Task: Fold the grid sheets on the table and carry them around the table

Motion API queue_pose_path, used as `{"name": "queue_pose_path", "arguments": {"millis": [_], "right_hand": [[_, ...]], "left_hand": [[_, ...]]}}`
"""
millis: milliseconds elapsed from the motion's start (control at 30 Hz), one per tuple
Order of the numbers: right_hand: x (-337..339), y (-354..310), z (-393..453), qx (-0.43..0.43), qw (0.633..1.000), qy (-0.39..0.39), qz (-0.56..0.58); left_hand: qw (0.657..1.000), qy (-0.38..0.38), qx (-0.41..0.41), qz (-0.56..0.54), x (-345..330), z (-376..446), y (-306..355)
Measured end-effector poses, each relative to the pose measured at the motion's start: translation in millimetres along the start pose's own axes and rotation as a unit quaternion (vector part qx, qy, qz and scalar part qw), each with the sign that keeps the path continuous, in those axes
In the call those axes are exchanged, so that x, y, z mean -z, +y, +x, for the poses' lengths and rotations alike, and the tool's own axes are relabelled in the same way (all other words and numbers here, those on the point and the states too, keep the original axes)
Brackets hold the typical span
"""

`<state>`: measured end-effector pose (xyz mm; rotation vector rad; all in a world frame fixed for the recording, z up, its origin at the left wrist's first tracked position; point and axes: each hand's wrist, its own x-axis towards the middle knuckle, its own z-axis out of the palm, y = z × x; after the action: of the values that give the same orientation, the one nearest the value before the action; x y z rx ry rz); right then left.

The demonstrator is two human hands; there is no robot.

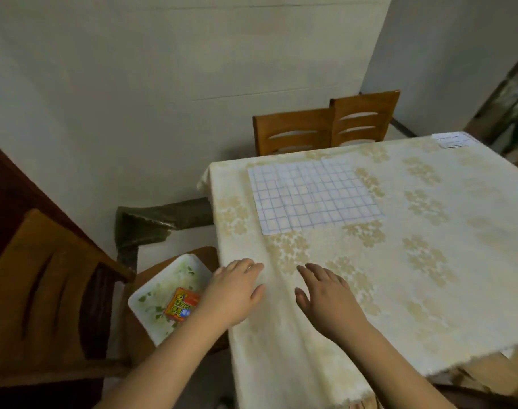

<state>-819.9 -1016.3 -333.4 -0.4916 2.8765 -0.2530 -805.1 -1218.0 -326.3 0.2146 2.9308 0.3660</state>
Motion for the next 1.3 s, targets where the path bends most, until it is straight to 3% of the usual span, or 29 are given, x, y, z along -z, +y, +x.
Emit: {"name": "queue_pose_path", "arguments": {"millis": [267, 500, 933, 1300], "right_hand": [[-13, -21, 44, -0.045, 0.999, 0.014, 0.019], [-42, 2, 104, -0.07, 0.997, -0.009, 0.03], [-104, 76, 204, -0.044, 0.996, -0.079, 0.007], [-128, 88, 217, -0.003, 0.999, -0.025, 0.026]], "left_hand": [[0.996, -0.054, -0.064, 0.033, -14, 78, -47], [0.992, -0.075, -0.081, 0.059, -46, 153, -51], [0.991, -0.118, -0.018, 0.058, -124, 223, -62], [0.987, -0.123, 0.003, 0.108, -145, 224, -65]]}}
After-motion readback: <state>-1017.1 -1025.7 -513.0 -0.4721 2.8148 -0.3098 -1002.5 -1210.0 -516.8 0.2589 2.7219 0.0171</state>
